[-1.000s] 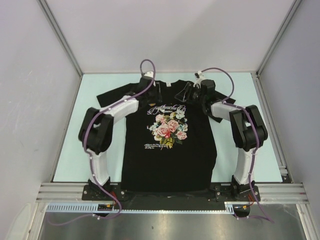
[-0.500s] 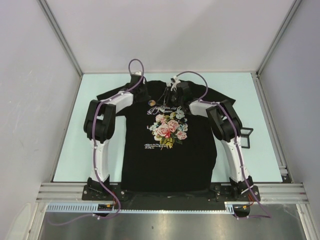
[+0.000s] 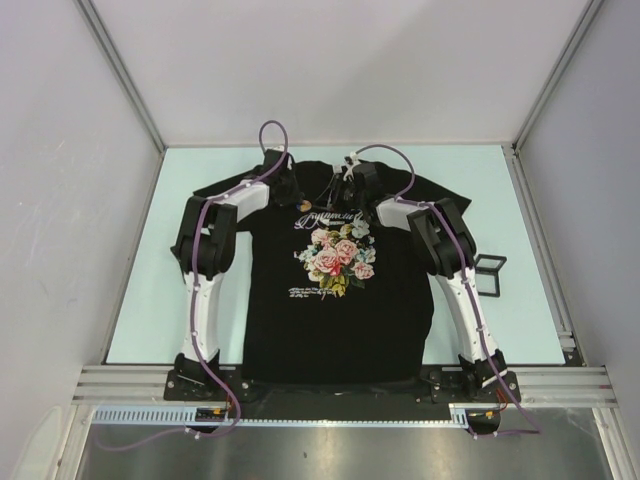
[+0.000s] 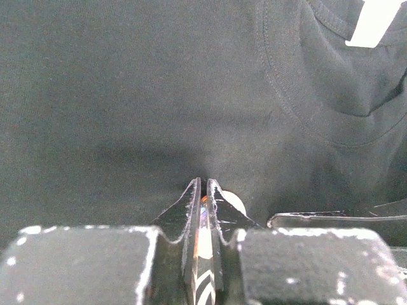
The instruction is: Remove the brooch from the garment
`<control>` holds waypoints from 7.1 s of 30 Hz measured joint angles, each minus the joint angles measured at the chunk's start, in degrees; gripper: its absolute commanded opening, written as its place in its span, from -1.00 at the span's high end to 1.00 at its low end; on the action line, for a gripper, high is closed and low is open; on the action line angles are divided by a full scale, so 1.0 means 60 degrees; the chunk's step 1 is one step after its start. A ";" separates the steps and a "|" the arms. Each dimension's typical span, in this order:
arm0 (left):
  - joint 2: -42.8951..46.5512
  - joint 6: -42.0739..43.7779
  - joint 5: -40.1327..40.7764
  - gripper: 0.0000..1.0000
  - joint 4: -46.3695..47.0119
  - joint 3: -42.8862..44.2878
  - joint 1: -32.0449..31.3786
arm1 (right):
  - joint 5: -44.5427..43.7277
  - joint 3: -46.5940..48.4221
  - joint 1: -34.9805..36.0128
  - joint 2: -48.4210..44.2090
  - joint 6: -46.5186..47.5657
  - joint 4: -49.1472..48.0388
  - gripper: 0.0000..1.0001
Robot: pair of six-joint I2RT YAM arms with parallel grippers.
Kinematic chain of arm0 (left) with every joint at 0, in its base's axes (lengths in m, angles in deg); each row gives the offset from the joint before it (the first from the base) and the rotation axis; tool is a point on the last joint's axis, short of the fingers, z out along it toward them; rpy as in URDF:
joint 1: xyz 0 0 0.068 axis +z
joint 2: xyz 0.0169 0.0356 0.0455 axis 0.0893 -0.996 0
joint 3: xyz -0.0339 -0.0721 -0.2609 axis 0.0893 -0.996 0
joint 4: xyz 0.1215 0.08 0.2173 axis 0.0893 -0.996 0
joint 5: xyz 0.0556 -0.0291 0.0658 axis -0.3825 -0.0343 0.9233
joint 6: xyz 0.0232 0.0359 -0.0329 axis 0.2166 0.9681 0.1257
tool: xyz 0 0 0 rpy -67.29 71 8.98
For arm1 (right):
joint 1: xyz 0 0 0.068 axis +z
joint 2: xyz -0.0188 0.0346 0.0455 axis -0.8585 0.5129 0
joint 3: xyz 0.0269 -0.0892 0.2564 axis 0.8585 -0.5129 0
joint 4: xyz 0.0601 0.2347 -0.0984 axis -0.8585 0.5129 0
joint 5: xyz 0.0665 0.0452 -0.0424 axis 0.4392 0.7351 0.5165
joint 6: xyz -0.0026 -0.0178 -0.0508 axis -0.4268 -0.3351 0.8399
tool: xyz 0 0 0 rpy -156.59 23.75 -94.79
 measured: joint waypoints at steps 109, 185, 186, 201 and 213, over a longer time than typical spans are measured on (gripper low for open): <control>0.1045 -0.3100 -0.3126 0.26 0.2991 -0.2714 0.1217 | -0.5603 0.2743 0.2470 0.0204 0.5431 0.3472 0.98; 0.1585 -0.1490 -0.2422 0.07 0.3315 -0.3636 0.1242 | -0.2036 0.2055 0.1395 0.0055 0.3410 0.2575 0.69; 0.1585 -0.1515 -0.2422 0.07 0.3322 -0.3636 0.1246 | -0.2036 0.2076 0.1399 0.0055 0.3410 0.2583 0.72; 0.1585 -0.1800 -0.2419 0.37 0.3716 -0.3636 0.1257 | -0.2062 0.2106 0.1410 0.0178 0.3413 0.2674 0.88; 0.1585 -0.1625 -0.2415 0.98 0.3628 -0.3519 0.1209 | -0.2295 0.2422 0.1428 0.0182 0.3493 0.2973 0.82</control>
